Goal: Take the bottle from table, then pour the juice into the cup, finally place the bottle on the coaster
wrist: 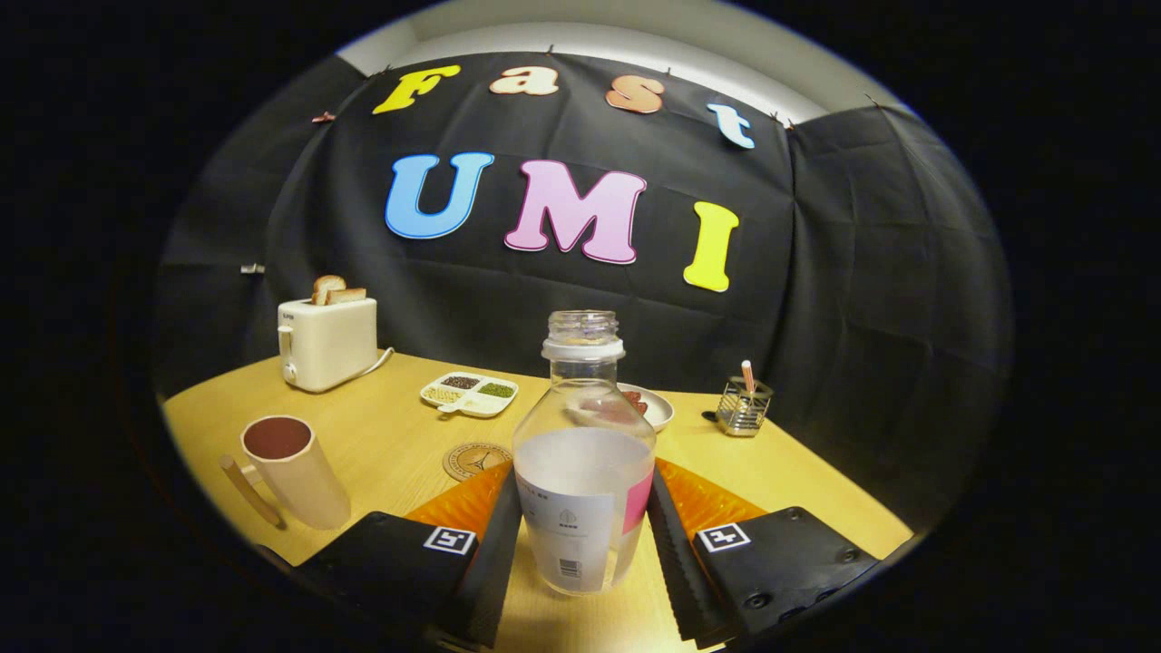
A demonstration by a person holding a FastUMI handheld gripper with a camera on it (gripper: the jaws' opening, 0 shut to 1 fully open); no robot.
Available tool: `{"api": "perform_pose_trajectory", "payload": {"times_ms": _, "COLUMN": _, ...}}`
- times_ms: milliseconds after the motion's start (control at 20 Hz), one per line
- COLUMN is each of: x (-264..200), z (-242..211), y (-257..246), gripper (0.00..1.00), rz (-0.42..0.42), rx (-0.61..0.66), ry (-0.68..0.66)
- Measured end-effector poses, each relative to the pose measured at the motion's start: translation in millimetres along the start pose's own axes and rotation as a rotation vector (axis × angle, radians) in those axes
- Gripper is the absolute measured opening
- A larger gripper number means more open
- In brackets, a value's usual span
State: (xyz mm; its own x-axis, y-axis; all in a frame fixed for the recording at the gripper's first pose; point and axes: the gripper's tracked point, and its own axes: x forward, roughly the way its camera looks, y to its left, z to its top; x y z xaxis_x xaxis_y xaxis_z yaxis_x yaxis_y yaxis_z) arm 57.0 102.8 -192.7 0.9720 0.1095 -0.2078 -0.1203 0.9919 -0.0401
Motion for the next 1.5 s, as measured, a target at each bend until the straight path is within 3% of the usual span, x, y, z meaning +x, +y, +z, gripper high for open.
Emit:
{"api": "perform_pose_trajectory", "payload": {"times_ms": 250, "x": -11, "z": 56, "y": 19, "gripper": 0.73, "rz": 0.073, "rx": -0.204, "ry": -0.069}}
{"api": "perform_pose_trajectory", "payload": {"times_ms": 450, "x": -20, "z": 77, "y": 28, "gripper": 0.73, "rz": 0.051, "rx": -0.373, "ry": -0.085}}
{"api": "perform_pose_trajectory", "payload": {"times_ms": 1050, "x": -22, "z": 86, "y": 60, "gripper": 0.73, "rz": 0.002, "rx": -0.834, "ry": -0.109}}
{"api": "perform_pose_trajectory", "payload": {"times_ms": 1500, "x": -19, "z": 46, "y": 91, "gripper": 0.73, "rz": 0.070, "rx": -1.107, "ry": -0.075}}
